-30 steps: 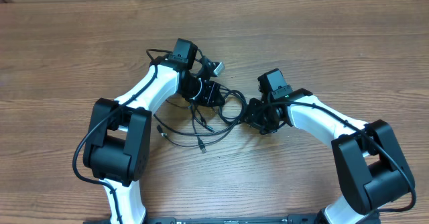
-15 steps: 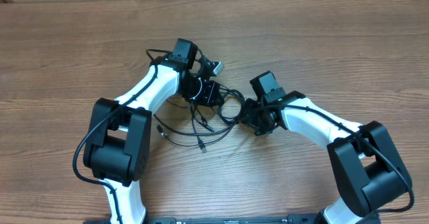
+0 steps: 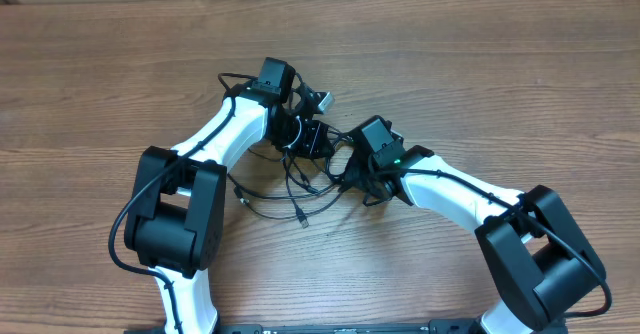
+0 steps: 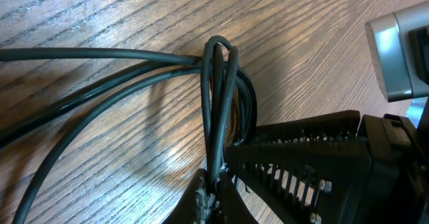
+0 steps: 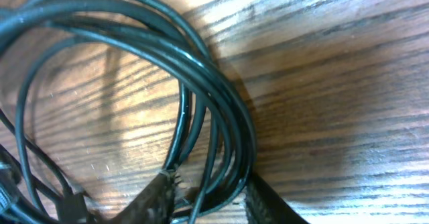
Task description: Untangle cables
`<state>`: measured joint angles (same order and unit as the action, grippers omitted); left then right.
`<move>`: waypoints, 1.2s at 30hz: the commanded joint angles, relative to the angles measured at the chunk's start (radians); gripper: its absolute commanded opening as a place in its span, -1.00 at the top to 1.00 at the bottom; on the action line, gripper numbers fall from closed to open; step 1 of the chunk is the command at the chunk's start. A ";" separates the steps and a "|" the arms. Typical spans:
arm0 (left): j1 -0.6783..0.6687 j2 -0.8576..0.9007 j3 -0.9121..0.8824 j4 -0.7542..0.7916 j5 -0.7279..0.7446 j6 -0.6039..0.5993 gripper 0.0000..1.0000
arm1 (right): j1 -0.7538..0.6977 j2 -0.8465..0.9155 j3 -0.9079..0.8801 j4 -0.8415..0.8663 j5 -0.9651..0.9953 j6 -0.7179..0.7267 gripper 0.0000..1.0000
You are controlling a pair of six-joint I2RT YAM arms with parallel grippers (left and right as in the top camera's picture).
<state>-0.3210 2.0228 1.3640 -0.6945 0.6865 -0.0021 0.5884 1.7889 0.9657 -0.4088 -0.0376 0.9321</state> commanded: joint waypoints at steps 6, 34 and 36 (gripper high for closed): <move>0.008 0.012 0.000 -0.006 0.020 0.003 0.91 | -0.124 -0.048 0.077 -0.066 -0.251 -0.179 0.27; 0.243 0.012 0.008 -0.267 0.646 0.561 0.92 | -0.506 -0.076 0.081 -0.212 -0.639 -0.523 -0.06; 0.235 0.012 0.008 -0.267 0.652 0.562 0.92 | -0.480 -0.076 0.081 -0.202 -0.658 -0.523 -0.06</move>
<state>-0.0685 2.0228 1.3640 -0.9558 1.2121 0.4599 0.0692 1.7252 1.0340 -0.6254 -0.6102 0.4435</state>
